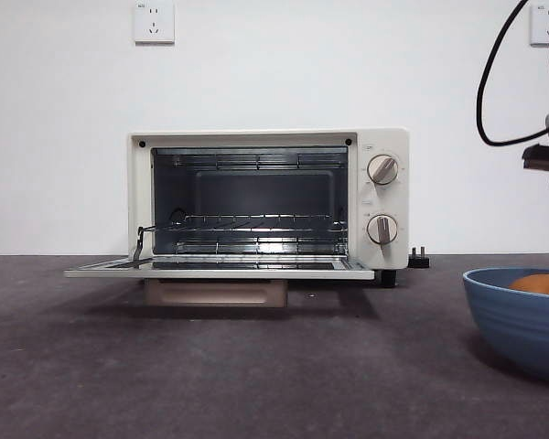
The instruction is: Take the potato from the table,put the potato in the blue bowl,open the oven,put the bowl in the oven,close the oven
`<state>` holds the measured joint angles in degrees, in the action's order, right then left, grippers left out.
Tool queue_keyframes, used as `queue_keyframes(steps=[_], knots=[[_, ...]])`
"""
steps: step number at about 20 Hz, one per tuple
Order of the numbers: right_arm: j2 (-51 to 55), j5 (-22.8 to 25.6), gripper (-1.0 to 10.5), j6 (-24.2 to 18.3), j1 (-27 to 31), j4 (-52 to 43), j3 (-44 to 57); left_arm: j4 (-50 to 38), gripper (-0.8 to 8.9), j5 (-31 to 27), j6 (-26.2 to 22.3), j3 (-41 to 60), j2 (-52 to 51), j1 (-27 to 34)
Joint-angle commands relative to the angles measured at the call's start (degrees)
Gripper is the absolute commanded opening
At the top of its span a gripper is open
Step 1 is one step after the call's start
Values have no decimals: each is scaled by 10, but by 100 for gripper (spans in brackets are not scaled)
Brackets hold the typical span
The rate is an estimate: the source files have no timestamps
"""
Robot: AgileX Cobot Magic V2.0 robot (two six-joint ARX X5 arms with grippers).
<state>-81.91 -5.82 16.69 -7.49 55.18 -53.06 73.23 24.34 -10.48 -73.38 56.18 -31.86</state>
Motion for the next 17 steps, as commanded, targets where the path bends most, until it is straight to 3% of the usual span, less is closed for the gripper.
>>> queue_keyframes(steps=[1, 4, 8, 11, 12, 14, 17], knots=[[-21, 1, 146, -6, 0, -3, 5, 0, -6, 1, -6, 3, -1, -2], [-35, 0, -16, -9, 0, 0, 5, 0, -6, 1, -7, 3, -1, -2], [-23, -2, -16, -1, 0, 18, 2, -2, -6, 1, -14, 3, -1, -2], [-1, -6, -15, 95, -5, 74, -19, -1, -6, 1, -16, 3, -1, -2], [1, -11, -16, 100, -16, 91, -30, -2, -6, 1, -17, 3, -1, -2], [0, -11, -15, 124, -52, 111, -56, -1, -6, 1, -17, 3, -1, -2], [-1, -10, -16, 195, -140, 90, -97, 1, -6, 1, -17, 3, -1, -2]])
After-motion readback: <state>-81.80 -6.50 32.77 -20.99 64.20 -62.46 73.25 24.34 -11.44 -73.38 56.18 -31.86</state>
